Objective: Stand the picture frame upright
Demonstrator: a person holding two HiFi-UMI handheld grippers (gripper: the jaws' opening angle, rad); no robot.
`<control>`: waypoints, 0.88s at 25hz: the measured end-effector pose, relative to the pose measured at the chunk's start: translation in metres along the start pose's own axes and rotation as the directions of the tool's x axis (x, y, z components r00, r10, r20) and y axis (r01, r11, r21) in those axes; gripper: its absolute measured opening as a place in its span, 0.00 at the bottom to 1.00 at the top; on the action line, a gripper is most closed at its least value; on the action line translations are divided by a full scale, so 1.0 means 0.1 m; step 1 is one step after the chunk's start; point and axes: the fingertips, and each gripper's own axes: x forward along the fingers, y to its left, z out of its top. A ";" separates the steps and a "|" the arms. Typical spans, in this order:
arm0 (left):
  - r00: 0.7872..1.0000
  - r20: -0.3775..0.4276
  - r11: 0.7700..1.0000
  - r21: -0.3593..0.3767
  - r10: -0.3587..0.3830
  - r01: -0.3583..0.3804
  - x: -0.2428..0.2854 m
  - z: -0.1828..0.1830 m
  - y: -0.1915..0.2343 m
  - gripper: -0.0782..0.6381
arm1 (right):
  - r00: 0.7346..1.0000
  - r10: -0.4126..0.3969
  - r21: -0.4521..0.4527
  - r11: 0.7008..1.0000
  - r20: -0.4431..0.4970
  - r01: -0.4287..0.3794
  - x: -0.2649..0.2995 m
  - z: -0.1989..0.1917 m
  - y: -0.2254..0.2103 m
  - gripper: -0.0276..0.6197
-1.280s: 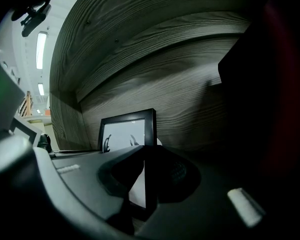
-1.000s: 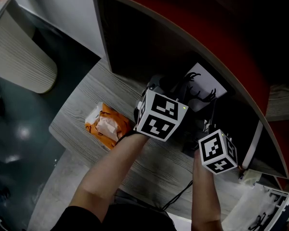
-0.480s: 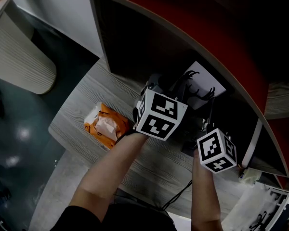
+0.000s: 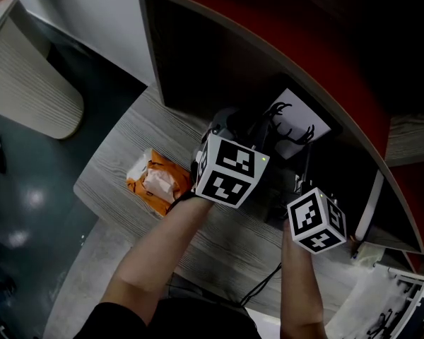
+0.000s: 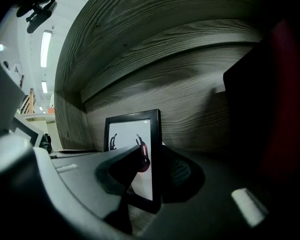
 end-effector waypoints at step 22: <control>0.999 0.020 0.999 0.004 -0.037 0.037 -0.68 -0.06 -0.35 0.17 | 1.000 0.008 -0.019 1.000 0.014 -0.008 -0.54 -0.05 0.20 0.17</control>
